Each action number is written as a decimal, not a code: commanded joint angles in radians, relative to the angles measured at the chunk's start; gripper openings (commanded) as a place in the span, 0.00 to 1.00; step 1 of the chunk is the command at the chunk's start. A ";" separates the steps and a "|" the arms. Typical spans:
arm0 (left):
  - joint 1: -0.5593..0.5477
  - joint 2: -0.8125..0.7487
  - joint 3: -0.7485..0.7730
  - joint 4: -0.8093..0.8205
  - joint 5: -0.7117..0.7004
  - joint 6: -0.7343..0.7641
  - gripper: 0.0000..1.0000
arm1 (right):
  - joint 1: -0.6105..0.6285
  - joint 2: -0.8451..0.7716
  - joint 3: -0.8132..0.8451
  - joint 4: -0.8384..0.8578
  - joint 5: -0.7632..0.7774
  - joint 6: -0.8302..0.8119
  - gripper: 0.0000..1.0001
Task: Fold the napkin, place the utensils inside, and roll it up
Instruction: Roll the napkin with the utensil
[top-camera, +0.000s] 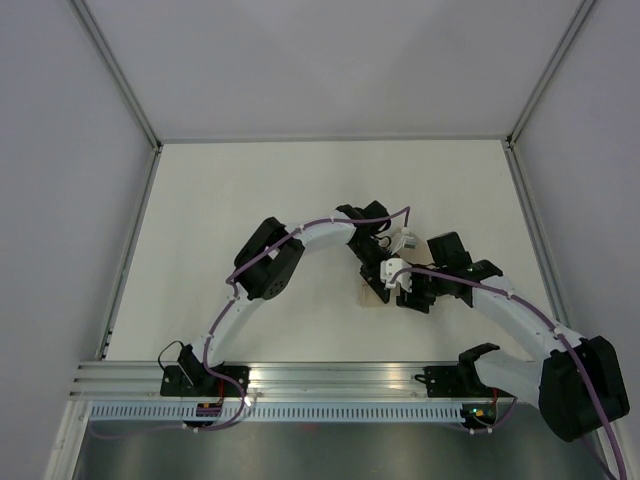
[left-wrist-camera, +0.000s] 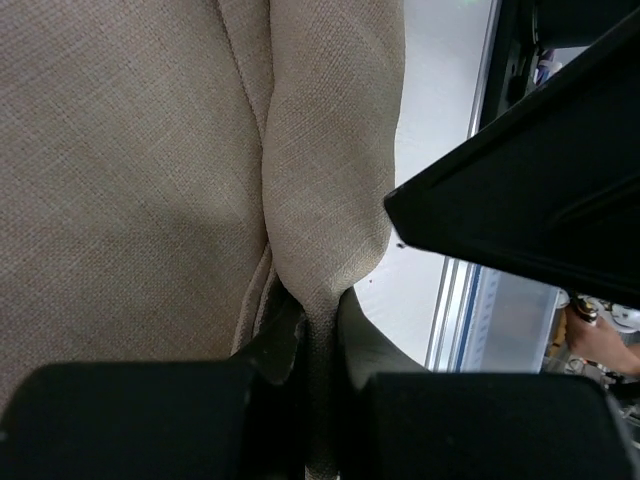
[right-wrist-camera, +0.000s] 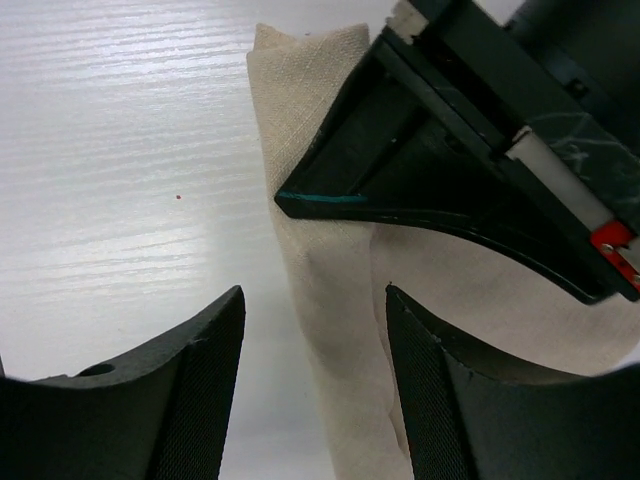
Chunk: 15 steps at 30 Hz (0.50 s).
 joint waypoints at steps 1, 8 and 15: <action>0.000 0.107 -0.025 -0.122 -0.163 -0.016 0.04 | 0.046 0.015 -0.034 0.114 0.074 0.028 0.65; 0.003 0.120 -0.013 -0.134 -0.168 -0.026 0.04 | 0.144 0.067 -0.101 0.233 0.186 0.055 0.63; 0.010 0.124 0.004 -0.143 -0.154 -0.054 0.19 | 0.153 0.118 -0.115 0.296 0.213 0.087 0.44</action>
